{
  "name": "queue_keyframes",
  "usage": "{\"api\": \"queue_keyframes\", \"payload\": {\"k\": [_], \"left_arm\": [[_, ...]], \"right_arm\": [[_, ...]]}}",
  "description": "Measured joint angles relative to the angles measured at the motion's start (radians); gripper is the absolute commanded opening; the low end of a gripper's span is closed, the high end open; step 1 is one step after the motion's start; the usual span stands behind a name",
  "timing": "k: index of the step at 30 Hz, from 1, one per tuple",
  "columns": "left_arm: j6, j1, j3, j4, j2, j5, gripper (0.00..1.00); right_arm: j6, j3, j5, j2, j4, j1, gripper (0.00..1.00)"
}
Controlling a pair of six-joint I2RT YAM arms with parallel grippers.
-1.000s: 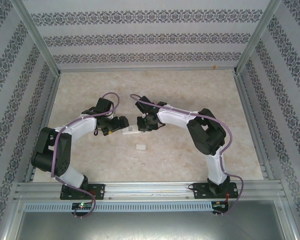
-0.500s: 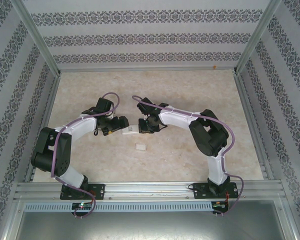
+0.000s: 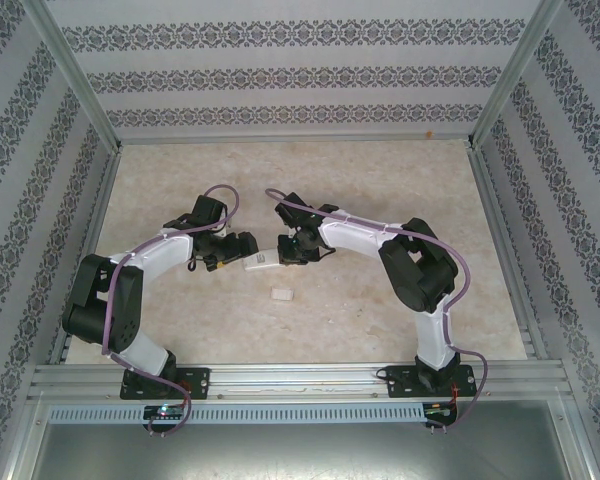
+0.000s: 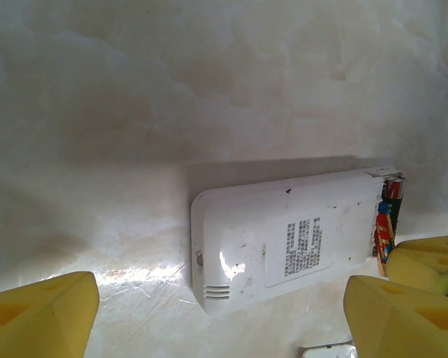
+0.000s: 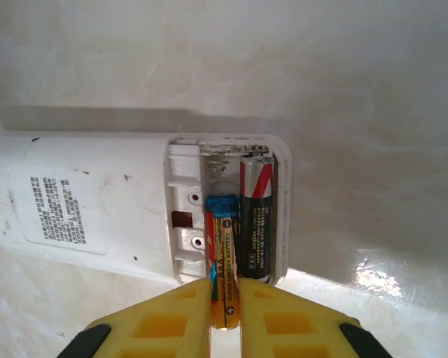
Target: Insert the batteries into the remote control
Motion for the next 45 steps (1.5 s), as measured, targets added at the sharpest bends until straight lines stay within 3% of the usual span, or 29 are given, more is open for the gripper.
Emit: {"api": "queue_keyframes", "payload": {"k": [14,29,45], "left_arm": [[0.000,0.000,0.000,0.003,0.006,0.013,0.84],[0.012,-0.039,-0.025,0.010,0.065,0.042,0.70],[0.016,-0.040,-0.002,-0.019,0.077,0.030,0.72]], "right_arm": [[-0.018,0.045,0.016,0.036,-0.007,0.000,0.17],[-0.101,0.059,0.095,0.053,-0.005,0.020,0.16],[-0.136,0.060,0.112,0.043,-0.006,0.022,0.24]]}}
